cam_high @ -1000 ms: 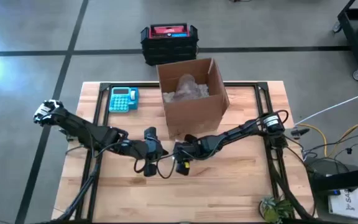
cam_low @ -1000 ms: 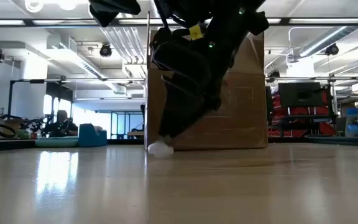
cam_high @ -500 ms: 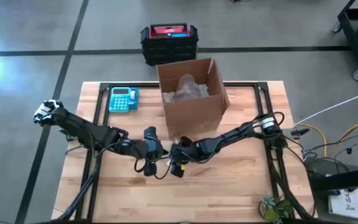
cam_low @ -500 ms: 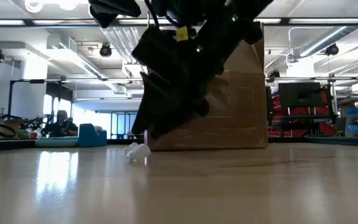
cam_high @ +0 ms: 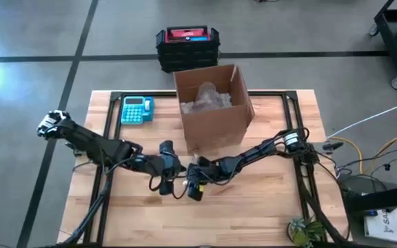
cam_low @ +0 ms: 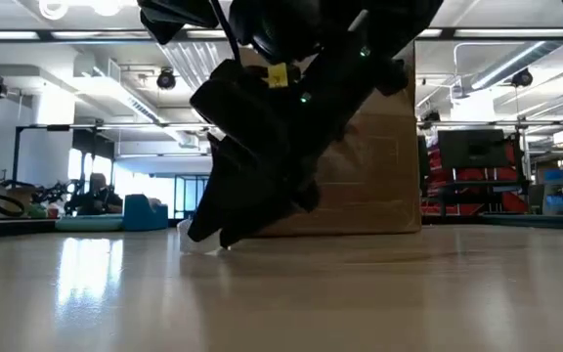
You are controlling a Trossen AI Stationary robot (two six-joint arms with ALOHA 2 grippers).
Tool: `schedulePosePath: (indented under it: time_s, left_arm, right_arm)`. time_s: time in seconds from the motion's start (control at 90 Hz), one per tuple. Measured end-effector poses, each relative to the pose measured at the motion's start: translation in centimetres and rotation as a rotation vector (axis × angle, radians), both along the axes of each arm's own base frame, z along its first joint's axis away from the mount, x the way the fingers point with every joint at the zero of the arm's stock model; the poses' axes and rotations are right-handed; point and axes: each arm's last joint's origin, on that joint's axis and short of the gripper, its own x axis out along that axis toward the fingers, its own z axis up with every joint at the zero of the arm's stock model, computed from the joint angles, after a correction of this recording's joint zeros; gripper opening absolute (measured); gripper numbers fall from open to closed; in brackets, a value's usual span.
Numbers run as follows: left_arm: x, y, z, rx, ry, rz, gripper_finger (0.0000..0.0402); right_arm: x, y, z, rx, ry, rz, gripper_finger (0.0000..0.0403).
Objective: Wrap mug
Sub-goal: Put the white styrofoam into the cardboard box
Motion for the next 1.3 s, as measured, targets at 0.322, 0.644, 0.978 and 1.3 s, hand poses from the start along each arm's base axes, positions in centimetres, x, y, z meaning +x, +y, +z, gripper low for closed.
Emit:
schedulePosePath:
  time_s: [0.322, 0.644, 0.978, 1.3]
  left_arm:
    - [0.0, 0.0, 0.0, 0.001, 0.001, 0.0, 0.0004]
    - [0.0, 0.0, 0.0, 0.001, 0.002, 0.0, 0.0004]
    - [-0.1, 0.0, 0.1, 0.003, -0.001, -0.003, 0.0004]
    - [-0.2, 0.1, 0.9, 0.01, -0.038, -0.016, 0.0004]
  right_arm:
    - [0.4, 0.6, -1.4, -0.06, -0.04, 0.079, 0.0181]
    - [0.3, 0.9, -0.3, -0.078, -0.048, 0.14, 0.0011]
    - [-1.6, 1.5, 13.2, -0.21, -0.12, 0.294, 0.0004]
    - [-8.3, -4.5, 26.5, -0.561, -0.228, 0.117, 0.0001]
